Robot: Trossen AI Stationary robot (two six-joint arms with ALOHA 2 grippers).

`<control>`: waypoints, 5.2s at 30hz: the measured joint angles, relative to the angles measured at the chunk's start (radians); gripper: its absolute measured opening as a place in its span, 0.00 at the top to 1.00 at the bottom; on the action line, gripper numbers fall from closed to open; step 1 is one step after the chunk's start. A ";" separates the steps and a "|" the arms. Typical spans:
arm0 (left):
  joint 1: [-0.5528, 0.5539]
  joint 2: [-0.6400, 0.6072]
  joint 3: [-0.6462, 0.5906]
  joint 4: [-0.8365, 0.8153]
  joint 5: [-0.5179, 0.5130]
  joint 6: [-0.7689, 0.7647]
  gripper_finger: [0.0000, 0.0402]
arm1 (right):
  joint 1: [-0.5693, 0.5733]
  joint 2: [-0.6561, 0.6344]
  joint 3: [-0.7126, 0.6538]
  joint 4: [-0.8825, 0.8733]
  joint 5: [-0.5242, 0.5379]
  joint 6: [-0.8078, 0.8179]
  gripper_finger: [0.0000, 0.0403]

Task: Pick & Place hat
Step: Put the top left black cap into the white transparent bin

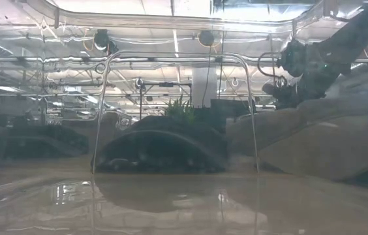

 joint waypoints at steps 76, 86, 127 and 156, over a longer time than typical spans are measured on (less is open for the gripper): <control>-0.008 0.358 -0.482 -0.589 0.166 0.166 0.51 | 0.385 -0.290 0.556 -0.395 -0.104 -0.622 0.88; -0.005 0.348 -0.562 -0.549 0.086 0.153 0.51 | 0.389 -0.337 0.556 -0.484 -0.107 -0.600 0.88; 0.040 0.248 -0.722 -0.357 0.031 -0.015 0.57 | 0.389 -0.282 0.555 -0.480 -0.101 -0.551 0.88; 0.040 0.249 -0.629 -0.392 0.143 -0.014 0.98 | 0.389 -0.282 0.555 -0.480 -0.101 -0.517 0.88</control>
